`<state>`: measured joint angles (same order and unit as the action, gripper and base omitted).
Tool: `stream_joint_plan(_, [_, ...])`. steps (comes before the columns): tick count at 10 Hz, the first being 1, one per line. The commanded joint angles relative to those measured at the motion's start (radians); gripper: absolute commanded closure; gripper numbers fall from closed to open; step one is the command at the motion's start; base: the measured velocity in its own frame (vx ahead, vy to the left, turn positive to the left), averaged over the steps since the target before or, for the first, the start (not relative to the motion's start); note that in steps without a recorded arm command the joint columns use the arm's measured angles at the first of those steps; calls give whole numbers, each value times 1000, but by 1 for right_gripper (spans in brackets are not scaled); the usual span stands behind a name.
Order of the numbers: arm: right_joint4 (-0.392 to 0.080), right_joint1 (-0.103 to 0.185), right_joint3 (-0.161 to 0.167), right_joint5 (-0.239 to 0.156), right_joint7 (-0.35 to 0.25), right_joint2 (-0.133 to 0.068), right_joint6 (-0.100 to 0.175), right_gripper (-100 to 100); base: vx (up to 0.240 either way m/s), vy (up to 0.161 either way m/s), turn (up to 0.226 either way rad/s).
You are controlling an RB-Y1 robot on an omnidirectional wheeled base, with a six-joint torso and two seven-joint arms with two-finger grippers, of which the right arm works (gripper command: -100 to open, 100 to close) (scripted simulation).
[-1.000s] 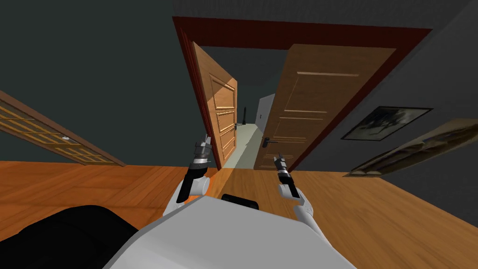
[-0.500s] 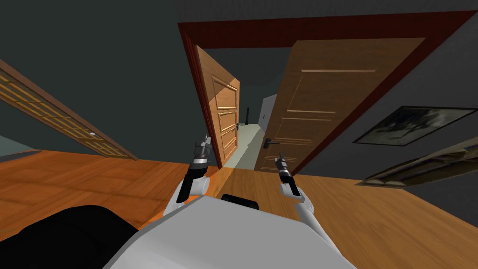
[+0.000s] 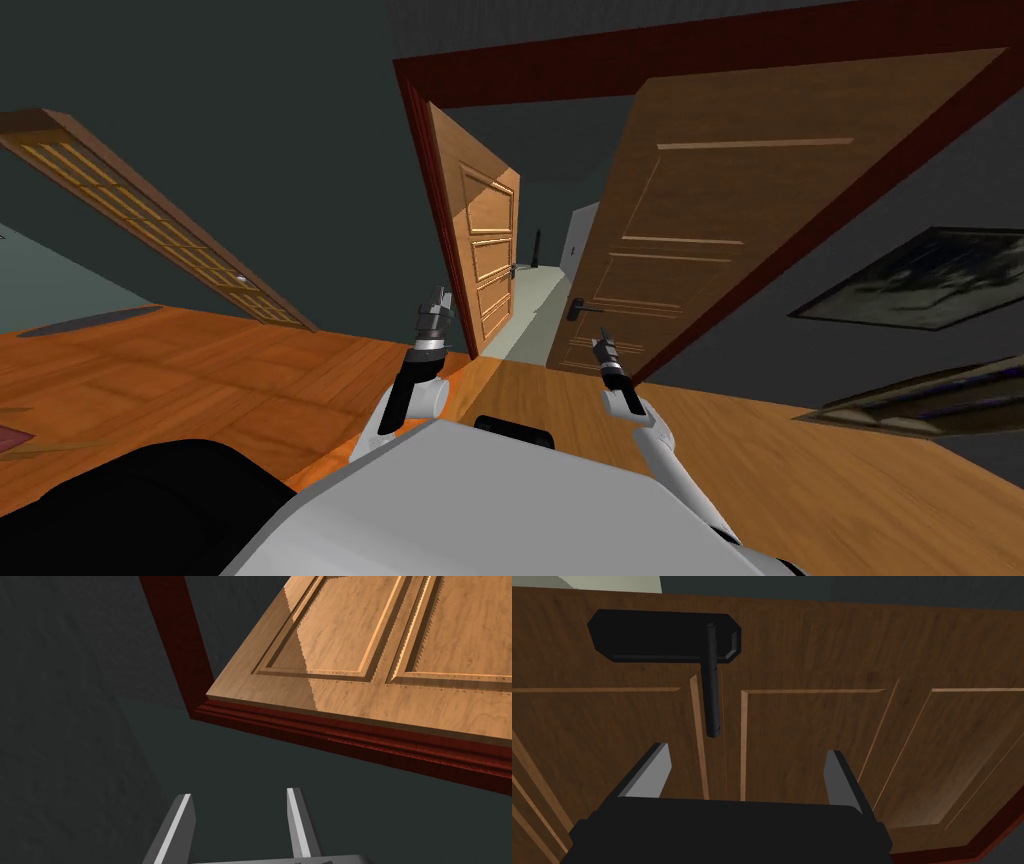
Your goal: Push the door open
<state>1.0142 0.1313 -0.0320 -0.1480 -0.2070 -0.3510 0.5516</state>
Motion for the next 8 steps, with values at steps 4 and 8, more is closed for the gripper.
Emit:
stream_joint_plan(4, [-114,59,-7,-17,-13,-30,-7,-100,5,-84,144])
stream_joint_plan(8, [-224,117,-14,-34,-27,-61,-13,-100,-1,-94,175])
